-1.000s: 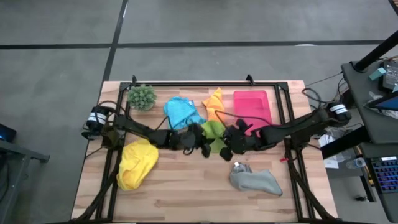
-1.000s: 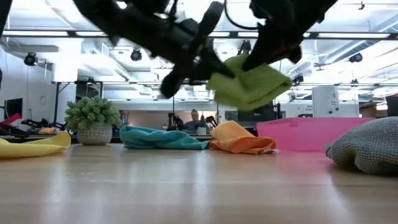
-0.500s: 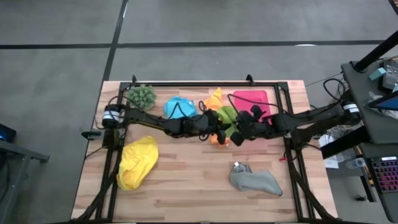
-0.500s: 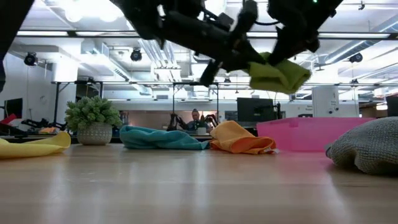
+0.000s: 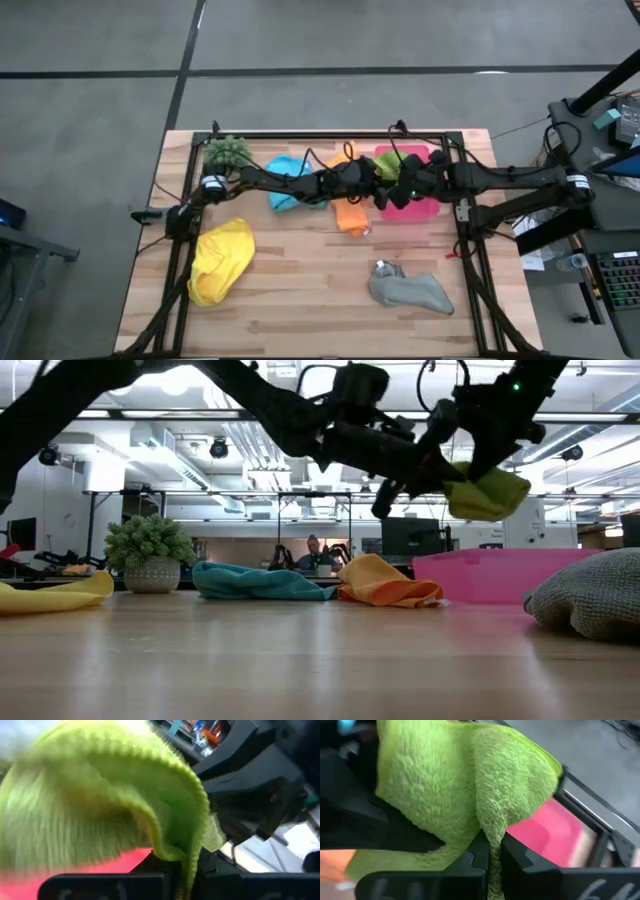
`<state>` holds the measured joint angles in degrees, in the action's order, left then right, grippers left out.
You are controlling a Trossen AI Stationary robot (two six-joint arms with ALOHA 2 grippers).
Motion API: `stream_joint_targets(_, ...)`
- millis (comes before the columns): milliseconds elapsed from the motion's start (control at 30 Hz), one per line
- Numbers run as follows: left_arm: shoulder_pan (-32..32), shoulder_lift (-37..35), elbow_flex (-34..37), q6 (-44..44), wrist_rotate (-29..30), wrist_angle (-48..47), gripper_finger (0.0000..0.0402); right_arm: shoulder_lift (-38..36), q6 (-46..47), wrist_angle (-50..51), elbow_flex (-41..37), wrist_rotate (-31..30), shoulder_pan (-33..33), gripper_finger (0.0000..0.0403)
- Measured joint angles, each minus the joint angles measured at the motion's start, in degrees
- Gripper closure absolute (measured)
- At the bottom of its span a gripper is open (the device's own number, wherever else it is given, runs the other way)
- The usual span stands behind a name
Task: Fold microfiber towels
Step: Put the green microfiber cloth into the pink bin
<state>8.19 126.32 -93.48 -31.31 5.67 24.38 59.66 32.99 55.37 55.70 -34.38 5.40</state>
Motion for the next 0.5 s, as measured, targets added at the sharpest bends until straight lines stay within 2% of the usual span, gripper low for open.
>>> stream_joint_targets(167,0.93,1.92,-5.33,-1.43,-0.23,-6.68,0.0402,-0.04,-1.68,1.95,-0.54,1.80,3.57,0.0390)
stream_joint_targets(500,2.67,2.52,-5.69,-5.86,-0.07,-7.99,0.0402,-0.38,-4.10,0.30,-3.85,3.59,10.10,0.0390)
